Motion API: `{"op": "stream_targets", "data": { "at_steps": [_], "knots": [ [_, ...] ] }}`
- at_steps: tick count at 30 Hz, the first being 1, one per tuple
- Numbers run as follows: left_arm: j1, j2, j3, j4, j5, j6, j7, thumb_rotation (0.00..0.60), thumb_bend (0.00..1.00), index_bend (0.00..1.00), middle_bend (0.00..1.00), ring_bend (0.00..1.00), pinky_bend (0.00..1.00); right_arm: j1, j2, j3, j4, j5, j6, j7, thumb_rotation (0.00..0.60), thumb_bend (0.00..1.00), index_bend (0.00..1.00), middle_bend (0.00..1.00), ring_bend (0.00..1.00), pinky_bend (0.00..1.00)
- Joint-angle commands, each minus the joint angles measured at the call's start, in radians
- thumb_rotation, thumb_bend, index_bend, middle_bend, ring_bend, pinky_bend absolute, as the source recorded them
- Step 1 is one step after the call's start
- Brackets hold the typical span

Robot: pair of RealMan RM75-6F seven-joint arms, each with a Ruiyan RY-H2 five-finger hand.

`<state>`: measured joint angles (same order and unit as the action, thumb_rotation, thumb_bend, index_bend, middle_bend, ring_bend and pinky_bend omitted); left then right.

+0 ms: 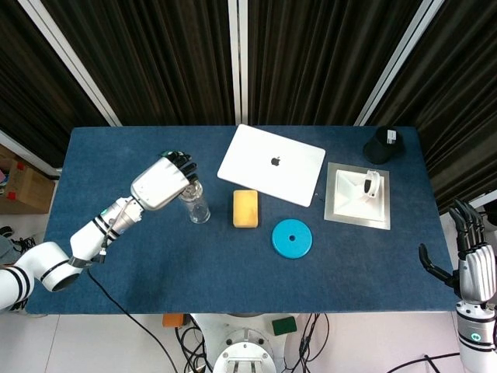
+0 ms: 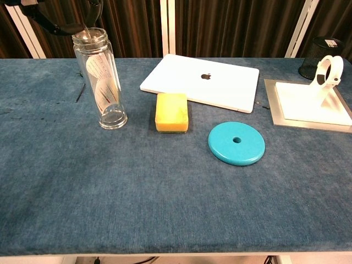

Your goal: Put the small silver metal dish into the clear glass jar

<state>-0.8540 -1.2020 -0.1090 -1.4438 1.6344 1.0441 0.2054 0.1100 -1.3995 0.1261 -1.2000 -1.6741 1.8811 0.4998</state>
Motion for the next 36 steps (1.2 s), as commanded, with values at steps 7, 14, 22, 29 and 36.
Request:
{"op": "stream_targets", "data": {
  "at_steps": [7,14,22,29,36],
  "knots": [
    [0.004,0.013,0.009,0.008,0.022,0.020,-0.023,0.600,0.38,0.09,0.37,0.28,0.38,0.001,0.001,0.001,-0.004,0.001,-0.002,-0.002,0.600,0.39,0.00,0.00,0.00,0.08],
    [0.037,0.052,0.000,-0.013,0.022,0.086,-0.031,0.600,0.38,0.08,0.33,0.28,0.38,0.000,0.002,0.002,-0.006,-0.002,0.001,-0.003,0.600,0.39,0.00,0.00,0.00,0.08],
    [0.228,0.128,-0.002,-0.152,-0.096,0.283,-0.014,0.600,0.19,0.15,0.30,0.24,0.35,-0.003,0.004,-0.001,-0.004,0.002,-0.004,0.000,0.600,0.39,0.00,0.00,0.00,0.08],
    [0.495,0.183,0.096,-0.289,-0.186,0.472,-0.099,0.350,0.05,0.15,0.19,0.15,0.23,-0.009,0.053,-0.039,-0.045,0.011,-0.083,-0.074,0.600,0.36,0.00,0.00,0.00,0.03],
    [0.705,0.094,0.192,-0.178,-0.155,0.639,-0.144,0.096,0.05,0.09,0.10,0.06,0.15,-0.020,0.164,-0.092,-0.202,0.112,-0.295,-0.382,0.600,0.33,0.00,0.00,0.00,0.00]
  ]
}}
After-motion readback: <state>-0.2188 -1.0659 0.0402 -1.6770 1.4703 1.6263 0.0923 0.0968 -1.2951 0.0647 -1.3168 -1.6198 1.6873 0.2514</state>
